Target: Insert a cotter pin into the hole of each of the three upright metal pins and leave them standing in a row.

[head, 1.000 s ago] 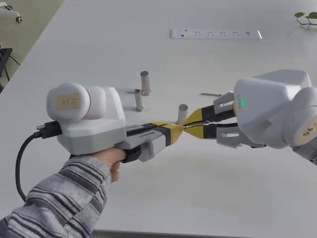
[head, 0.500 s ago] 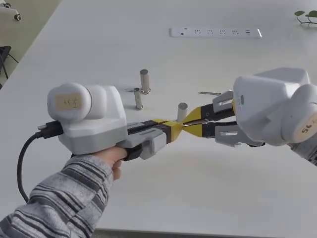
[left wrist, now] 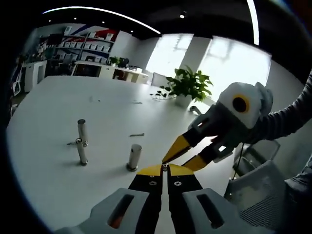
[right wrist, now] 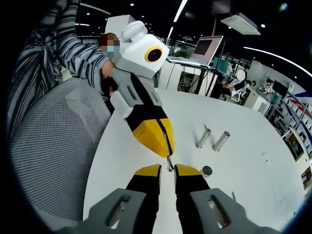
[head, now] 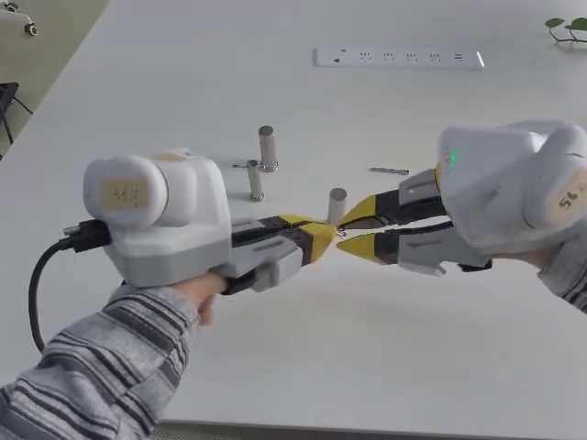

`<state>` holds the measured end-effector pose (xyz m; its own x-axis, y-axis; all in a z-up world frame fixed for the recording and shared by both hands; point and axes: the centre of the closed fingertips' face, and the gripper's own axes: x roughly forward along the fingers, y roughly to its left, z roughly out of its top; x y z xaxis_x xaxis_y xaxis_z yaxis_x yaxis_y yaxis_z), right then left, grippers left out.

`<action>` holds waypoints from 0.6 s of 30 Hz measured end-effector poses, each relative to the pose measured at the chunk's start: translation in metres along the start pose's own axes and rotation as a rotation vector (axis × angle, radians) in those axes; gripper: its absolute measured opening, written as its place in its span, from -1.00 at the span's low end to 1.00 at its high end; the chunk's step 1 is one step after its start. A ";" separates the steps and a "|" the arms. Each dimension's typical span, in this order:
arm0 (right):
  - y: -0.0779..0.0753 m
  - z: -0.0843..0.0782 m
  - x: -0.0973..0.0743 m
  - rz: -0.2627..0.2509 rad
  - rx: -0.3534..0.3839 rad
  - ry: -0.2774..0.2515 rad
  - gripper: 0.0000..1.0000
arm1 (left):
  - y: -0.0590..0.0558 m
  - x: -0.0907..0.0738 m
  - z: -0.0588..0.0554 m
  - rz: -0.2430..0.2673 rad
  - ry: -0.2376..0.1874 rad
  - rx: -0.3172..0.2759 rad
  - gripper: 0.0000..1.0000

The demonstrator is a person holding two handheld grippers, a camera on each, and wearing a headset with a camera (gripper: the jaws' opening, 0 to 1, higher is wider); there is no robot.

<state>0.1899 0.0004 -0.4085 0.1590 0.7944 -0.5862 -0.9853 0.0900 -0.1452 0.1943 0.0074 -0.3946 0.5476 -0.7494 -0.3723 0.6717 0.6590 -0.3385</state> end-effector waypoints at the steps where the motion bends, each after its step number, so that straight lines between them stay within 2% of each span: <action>1: 0.001 0.000 -0.001 0.009 0.029 -0.009 -0.87 | -0.001 -0.001 -0.001 -0.007 0.007 0.027 -1.00; 3: -0.002 -0.002 -0.002 0.015 0.088 -0.024 -0.84 | -0.002 -0.003 -0.002 -0.012 0.012 0.064 -1.00; 4: -0.003 -0.003 -0.003 0.025 0.117 -0.036 -0.84 | -0.004 -0.004 -0.004 -0.023 0.021 0.101 -1.00; 6: -0.001 -0.002 -0.004 0.048 0.172 -0.057 -0.84 | -0.007 -0.005 -0.005 -0.039 0.025 0.141 -1.00; 7: 0.002 0.001 -0.005 0.070 0.200 -0.083 -0.84 | -0.009 -0.006 -0.006 -0.046 0.029 0.152 -1.00; 9: 0.008 0.002 -0.006 0.105 0.245 -0.098 -0.84 | -0.012 -0.007 -0.006 -0.060 0.029 0.169 -1.00; 14: 0.017 0.000 -0.006 0.148 0.289 -0.116 -0.84 | -0.023 -0.009 -0.006 -0.112 0.024 0.228 -1.00; 18: 0.029 0.001 -0.006 0.191 0.292 -0.119 -0.89 | -0.028 -0.009 -0.007 -0.141 0.027 0.239 -1.00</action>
<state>0.1604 -0.0008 -0.4081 -0.0209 0.8760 -0.4819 -0.9756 0.0874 0.2013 0.1667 -0.0039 -0.3875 0.4291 -0.8286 -0.3595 0.8407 0.5119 -0.1766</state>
